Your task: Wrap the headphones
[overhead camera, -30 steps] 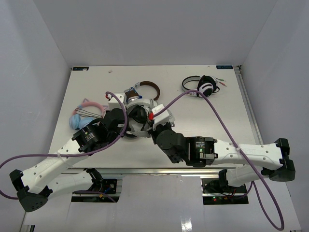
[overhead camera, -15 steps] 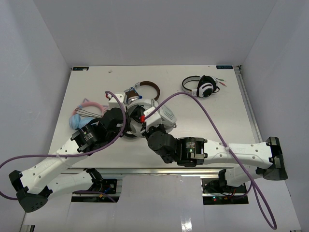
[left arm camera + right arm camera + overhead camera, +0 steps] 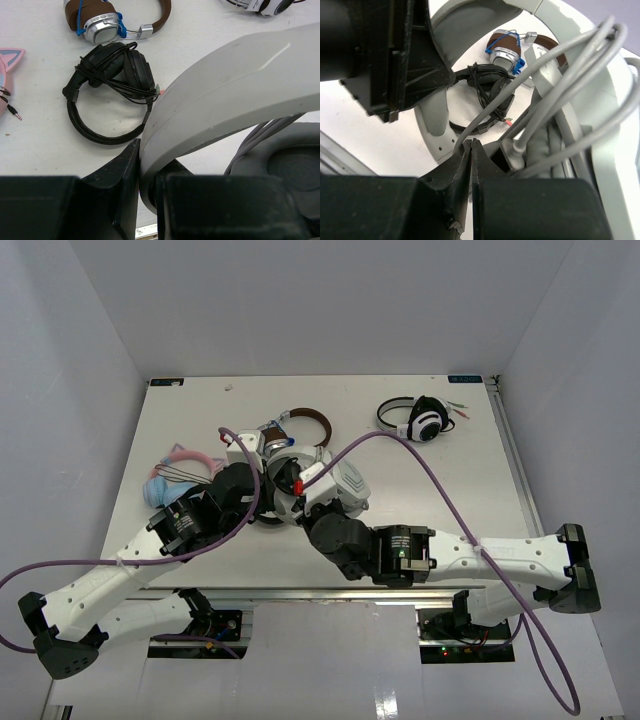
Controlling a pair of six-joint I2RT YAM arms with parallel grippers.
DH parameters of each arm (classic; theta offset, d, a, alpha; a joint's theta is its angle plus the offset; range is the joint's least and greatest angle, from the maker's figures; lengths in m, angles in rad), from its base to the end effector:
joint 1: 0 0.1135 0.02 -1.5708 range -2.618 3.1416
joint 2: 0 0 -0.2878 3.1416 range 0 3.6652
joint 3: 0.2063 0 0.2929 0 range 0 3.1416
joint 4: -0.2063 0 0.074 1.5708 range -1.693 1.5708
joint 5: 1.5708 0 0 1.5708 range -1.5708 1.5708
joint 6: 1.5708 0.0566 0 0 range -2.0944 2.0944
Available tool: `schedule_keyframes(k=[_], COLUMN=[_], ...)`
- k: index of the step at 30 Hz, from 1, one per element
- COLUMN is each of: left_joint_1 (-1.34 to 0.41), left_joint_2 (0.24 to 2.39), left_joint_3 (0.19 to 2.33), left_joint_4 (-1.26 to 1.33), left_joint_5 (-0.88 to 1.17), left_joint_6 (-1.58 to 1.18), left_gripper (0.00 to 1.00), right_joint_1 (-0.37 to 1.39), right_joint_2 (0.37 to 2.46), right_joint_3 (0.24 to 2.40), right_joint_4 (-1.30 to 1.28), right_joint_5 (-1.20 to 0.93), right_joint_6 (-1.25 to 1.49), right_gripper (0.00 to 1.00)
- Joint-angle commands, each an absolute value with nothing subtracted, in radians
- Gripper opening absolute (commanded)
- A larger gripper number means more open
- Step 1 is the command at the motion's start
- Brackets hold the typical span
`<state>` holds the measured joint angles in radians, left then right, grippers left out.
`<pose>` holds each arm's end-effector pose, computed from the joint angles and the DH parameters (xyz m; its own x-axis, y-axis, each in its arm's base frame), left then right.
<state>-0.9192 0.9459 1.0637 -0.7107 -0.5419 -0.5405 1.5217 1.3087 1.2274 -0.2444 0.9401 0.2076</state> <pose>0.1632 -0.1659 0.3717 -0.5076 -0.0614 -0.8594 0.1873 0.9657 -0.1796 0.0622 0.3351 0.3936 -0.1290 -0.1492 -0.9803 -0.5364 0.8420 -0.0576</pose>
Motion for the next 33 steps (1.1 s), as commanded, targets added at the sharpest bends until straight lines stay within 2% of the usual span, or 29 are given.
schedule_keyframes(k=[1,7,16,25,30,33], left_joint_1=[-0.925,-0.925,-0.92,-0.918,-0.918,-0.917], left_joint_2=[0.925,0.938,0.992,1.064,1.113,1.121], left_joint_3=[1.123,1.099,1.098,1.09,1.083,1.08], left_joint_4=[-0.63,-0.609,-0.607,-0.552,-0.522,-0.506], left_joint_5=[-0.553,-0.536,-0.513,-0.448,-0.418,-0.405], left_joint_6=[-0.571,-0.576,-0.556,-0.552,-0.555,-0.557], left_gripper=[0.0,0.0,0.0,0.0,0.0,0.0], right_joint_1=[1.567,1.61,1.67,1.68,1.644,1.576], right_joint_2=[1.247,1.279,1.162,0.987,0.948,0.945], right_joint_3=[1.259,1.289,1.243,1.17,1.14,1.127], right_joint_4=[-0.278,-0.377,-0.418,-0.415,-0.414,-0.414], right_joint_5=[0.959,0.973,1.035,1.127,1.163,1.075], right_joint_6=[0.242,0.291,0.327,0.35,0.35,0.35], right_gripper=[0.1,0.13,0.36,0.41,0.35,0.35])
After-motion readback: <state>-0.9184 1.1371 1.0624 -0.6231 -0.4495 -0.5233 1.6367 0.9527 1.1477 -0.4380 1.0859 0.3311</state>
